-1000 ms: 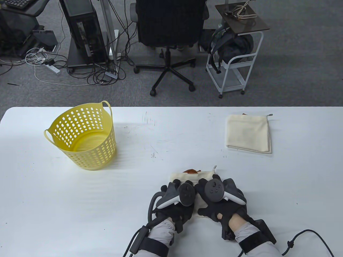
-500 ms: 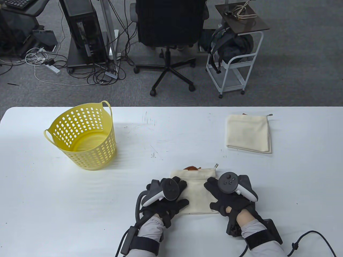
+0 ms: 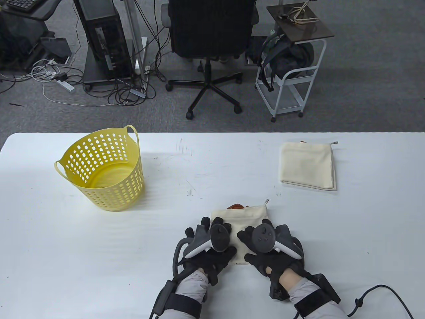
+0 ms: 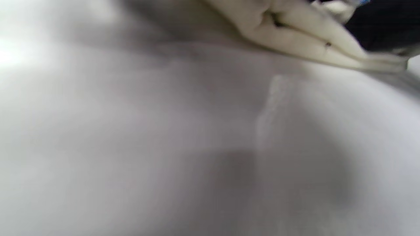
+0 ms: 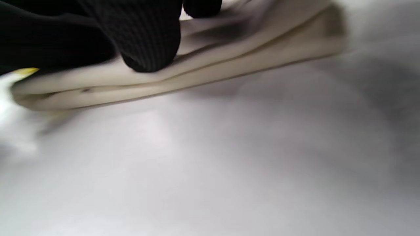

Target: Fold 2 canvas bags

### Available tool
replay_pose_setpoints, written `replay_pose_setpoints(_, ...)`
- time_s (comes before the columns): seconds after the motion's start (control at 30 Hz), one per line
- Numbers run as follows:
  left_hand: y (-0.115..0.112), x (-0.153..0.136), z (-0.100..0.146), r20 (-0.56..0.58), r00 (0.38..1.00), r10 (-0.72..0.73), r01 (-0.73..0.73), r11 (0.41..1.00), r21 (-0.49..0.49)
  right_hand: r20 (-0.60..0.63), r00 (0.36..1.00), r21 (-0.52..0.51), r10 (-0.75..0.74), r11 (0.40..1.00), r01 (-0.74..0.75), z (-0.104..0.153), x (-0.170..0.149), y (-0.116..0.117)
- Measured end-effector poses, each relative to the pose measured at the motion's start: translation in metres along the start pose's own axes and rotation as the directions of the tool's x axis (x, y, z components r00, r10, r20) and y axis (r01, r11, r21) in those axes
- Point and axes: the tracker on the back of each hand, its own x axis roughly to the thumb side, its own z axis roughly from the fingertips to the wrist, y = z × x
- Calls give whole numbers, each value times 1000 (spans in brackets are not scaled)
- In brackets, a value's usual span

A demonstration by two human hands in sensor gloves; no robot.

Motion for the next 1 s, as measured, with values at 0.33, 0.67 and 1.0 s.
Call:
replay_pose_setpoints(0.33,5,9,3,108,992,66,-68,998,11,-86,986,84,-141,985,148,-6,-30,-12)
replay_pose_setpoints(0.67,0,10,-1,139,979,147,-132,985,-110,-96,994,-88,-57,995,48,-5,-31,-12)
replay_pose_setpoints(1.0,-9,4,-7,43,994,103,-92,975,-201,-127,978,-200,-166,970,138,3,-46,-19)
